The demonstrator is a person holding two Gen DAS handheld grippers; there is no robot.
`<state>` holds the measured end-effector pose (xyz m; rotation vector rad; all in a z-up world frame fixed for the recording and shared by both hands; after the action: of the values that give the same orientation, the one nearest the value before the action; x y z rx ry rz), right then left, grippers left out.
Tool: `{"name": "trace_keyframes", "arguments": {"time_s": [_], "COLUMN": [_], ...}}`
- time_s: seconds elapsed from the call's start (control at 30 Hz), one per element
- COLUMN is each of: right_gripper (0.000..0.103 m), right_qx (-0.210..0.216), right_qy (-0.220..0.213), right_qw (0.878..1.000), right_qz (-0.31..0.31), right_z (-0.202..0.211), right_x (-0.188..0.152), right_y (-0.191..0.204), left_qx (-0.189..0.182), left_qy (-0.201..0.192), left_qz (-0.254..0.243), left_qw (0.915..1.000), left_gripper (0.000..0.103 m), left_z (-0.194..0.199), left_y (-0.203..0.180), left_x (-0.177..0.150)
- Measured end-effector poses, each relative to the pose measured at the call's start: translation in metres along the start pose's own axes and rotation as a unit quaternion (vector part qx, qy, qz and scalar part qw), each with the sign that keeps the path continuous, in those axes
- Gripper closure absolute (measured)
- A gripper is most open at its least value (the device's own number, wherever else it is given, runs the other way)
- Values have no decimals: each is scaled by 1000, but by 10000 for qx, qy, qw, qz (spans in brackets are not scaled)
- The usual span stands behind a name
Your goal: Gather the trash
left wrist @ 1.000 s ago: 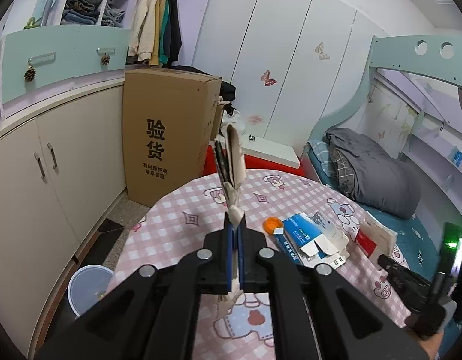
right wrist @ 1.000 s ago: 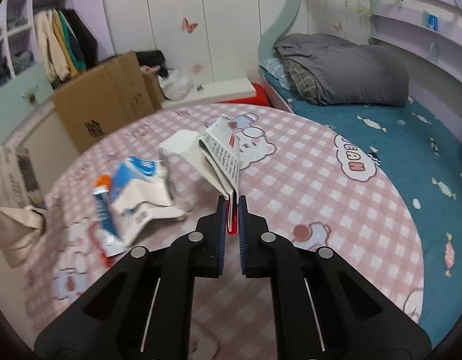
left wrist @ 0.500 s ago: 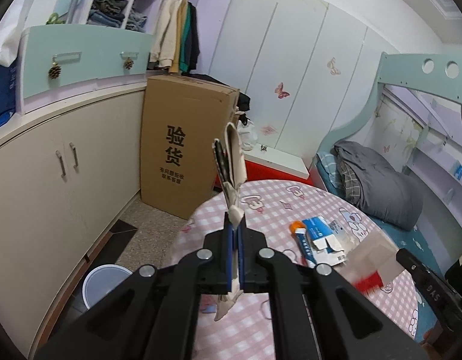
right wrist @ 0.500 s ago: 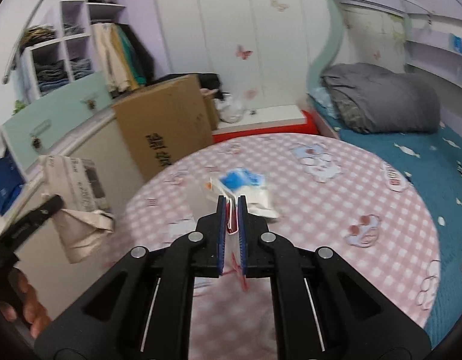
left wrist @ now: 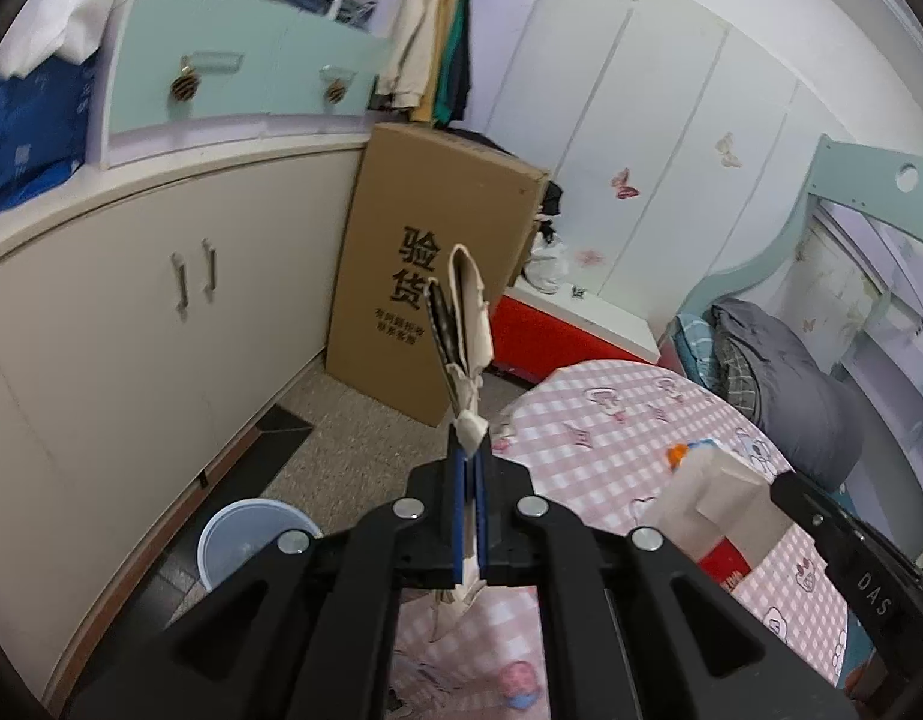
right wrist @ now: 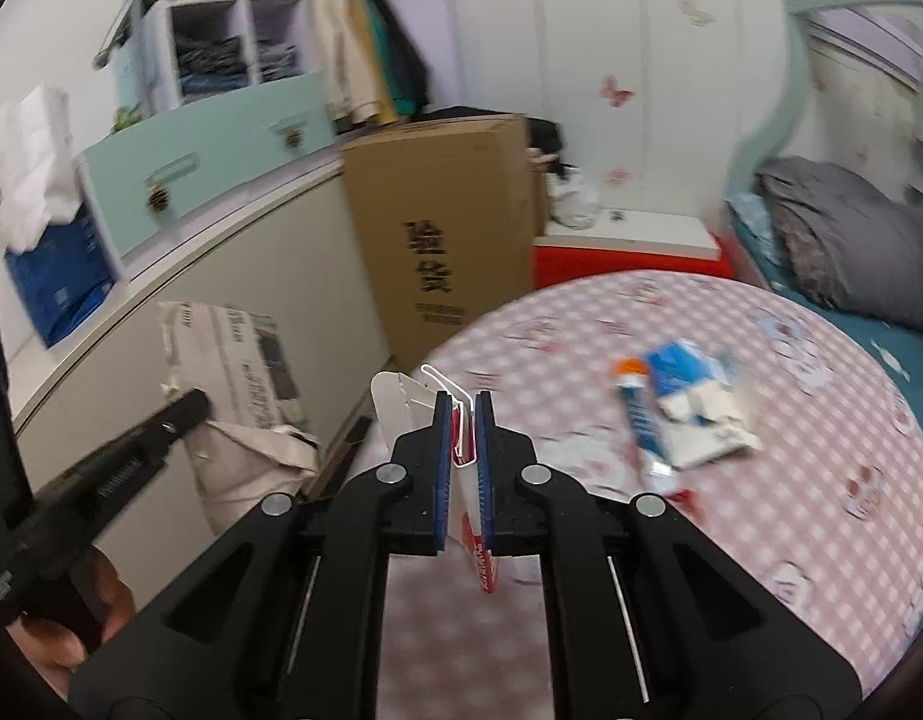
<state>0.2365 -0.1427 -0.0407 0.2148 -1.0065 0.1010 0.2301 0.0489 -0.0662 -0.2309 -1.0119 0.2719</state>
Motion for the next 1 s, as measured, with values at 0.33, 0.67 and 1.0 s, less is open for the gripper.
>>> {"name": "trace_keyframes", "arguments": {"time_s": [0.33,0.67,1.0], "right_gripper": [95,73,44], "right_qx": [1050,1558,1312], "right_qy": [387,812,861], "right_qw": [9917,9797,9805], "right_qz": [638,963,1180], "right_z": [-78,-163,-176], "right_x": [0,-20,-40], "right_y": [121,204,212], "left_qx": [723,1522,1751], "left_qy": [13,207,517], "left_qz": [474,968,1047], "left_qw": [9963,9834,9776], "left_gripper": [100,100,100], "left_z": [-11,-39,-63], "left_y": [95,192,217], "left_x": [18,23,14]}}
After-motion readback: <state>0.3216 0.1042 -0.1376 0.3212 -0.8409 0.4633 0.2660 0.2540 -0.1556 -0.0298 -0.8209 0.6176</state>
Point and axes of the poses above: each gripper's, at about its wrist camera, not at the fingertips, and z roughly against the way its jaws point, y to its left, x to its top, the point moved 2 cm from there along -z, roughly the way its jaws point, and after that the axes turned 3 degrees about -y, right-handed, at the moved point
